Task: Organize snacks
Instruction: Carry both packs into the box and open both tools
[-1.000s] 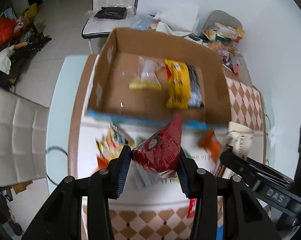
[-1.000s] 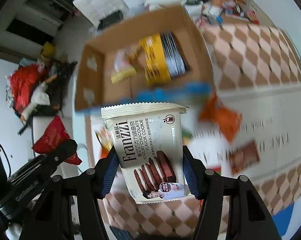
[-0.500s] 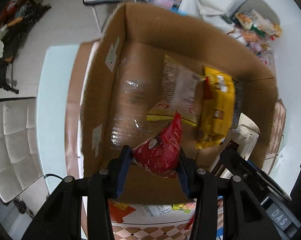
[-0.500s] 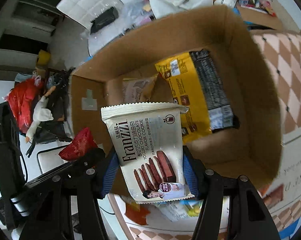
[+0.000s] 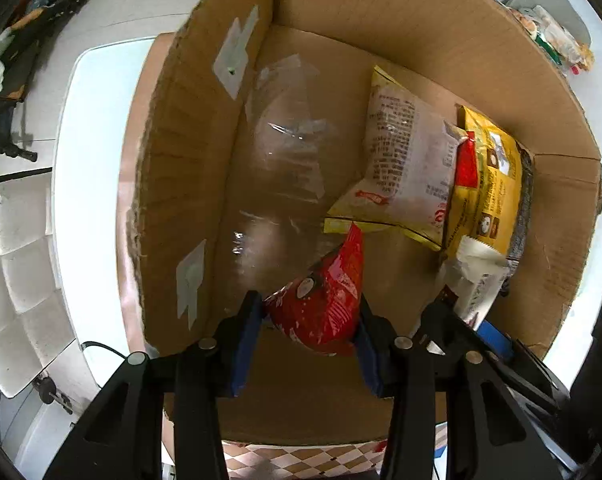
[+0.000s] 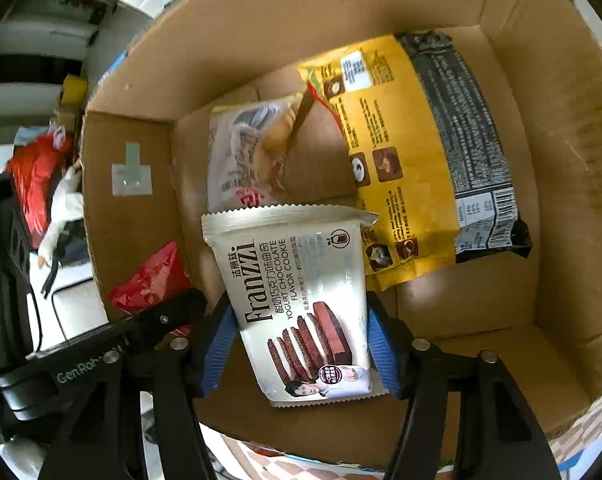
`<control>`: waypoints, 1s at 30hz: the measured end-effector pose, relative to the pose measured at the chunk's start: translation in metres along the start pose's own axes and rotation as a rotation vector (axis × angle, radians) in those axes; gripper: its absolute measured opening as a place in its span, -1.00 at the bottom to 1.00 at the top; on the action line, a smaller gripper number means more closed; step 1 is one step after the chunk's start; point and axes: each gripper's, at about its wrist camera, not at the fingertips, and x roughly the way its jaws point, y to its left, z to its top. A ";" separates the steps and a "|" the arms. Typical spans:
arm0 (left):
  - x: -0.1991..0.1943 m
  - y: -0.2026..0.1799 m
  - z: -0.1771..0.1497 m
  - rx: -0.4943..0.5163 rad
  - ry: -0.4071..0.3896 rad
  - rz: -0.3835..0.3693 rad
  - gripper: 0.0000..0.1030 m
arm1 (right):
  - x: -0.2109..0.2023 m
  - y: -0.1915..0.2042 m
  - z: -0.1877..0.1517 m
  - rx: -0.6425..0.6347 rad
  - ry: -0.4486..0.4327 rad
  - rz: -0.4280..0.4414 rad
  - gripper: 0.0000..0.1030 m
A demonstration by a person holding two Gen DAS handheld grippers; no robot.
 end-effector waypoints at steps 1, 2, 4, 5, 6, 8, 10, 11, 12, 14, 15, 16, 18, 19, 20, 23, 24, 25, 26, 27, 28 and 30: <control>0.000 0.000 -0.001 0.002 -0.001 0.000 -0.16 | 0.003 -0.001 0.001 -0.006 0.010 -0.007 0.29; -0.001 0.000 -0.002 0.001 -0.005 0.000 -0.13 | 0.007 -0.001 0.003 -0.019 0.026 -0.021 0.31; -0.004 0.005 -0.004 -0.006 -0.018 0.007 -0.03 | 0.014 0.001 0.003 -0.052 0.050 -0.035 0.38; -0.004 0.008 -0.005 -0.009 -0.021 0.003 0.21 | 0.015 0.001 0.003 -0.064 0.051 -0.047 0.48; -0.005 0.008 -0.006 -0.009 -0.023 -0.015 0.33 | 0.018 0.001 0.001 -0.077 0.048 -0.059 0.55; -0.007 0.007 -0.010 -0.007 -0.027 -0.019 0.47 | 0.020 0.003 -0.001 -0.106 0.048 -0.060 0.78; -0.009 0.005 -0.015 -0.004 -0.037 -0.005 0.47 | 0.019 0.006 -0.002 -0.123 0.051 -0.065 0.78; -0.008 0.003 -0.017 -0.003 -0.037 -0.003 0.47 | 0.019 0.006 -0.002 -0.127 0.049 -0.067 0.78; -0.010 0.002 -0.020 0.000 -0.040 0.001 0.47 | 0.018 0.007 -0.003 -0.129 0.047 -0.069 0.78; -0.012 0.001 -0.023 0.000 -0.051 0.006 0.48 | 0.019 0.009 -0.007 -0.148 0.031 -0.090 0.78; -0.014 0.000 -0.027 0.002 -0.061 0.010 0.48 | 0.017 0.009 -0.009 -0.156 0.021 -0.100 0.78; -0.016 0.001 -0.029 0.005 -0.077 0.017 0.48 | 0.015 0.008 -0.011 -0.163 0.010 -0.109 0.78; -0.023 -0.001 -0.039 0.014 -0.118 0.029 0.48 | 0.007 0.007 -0.017 -0.175 -0.015 -0.134 0.78; -0.027 -0.002 -0.044 0.018 -0.140 0.033 0.48 | 0.004 0.007 -0.021 -0.179 -0.032 -0.148 0.78; -0.032 -0.002 -0.049 0.022 -0.162 0.036 0.48 | 0.001 0.008 -0.026 -0.181 -0.048 -0.162 0.78; -0.047 -0.004 -0.071 0.040 -0.248 0.050 0.48 | -0.010 0.008 -0.037 -0.193 -0.091 -0.211 0.78; -0.052 -0.004 -0.077 0.046 -0.277 0.055 0.48 | -0.019 0.013 -0.043 -0.200 -0.112 -0.226 0.78; -0.057 -0.005 -0.086 0.054 -0.311 0.062 0.48 | -0.022 0.013 -0.047 -0.205 -0.130 -0.238 0.78; -0.060 -0.007 -0.095 0.064 -0.345 0.071 0.48 | -0.026 0.014 -0.051 -0.208 -0.150 -0.248 0.78; -0.064 -0.008 -0.101 0.071 -0.371 0.080 0.48 | -0.032 0.013 -0.057 -0.210 -0.171 -0.257 0.78; -0.068 -0.009 -0.108 0.081 -0.397 0.086 0.48 | -0.037 0.011 -0.063 -0.213 -0.190 -0.263 0.78; -0.076 -0.008 -0.120 0.092 -0.445 0.096 0.48 | -0.049 0.009 -0.076 -0.222 -0.233 -0.283 0.78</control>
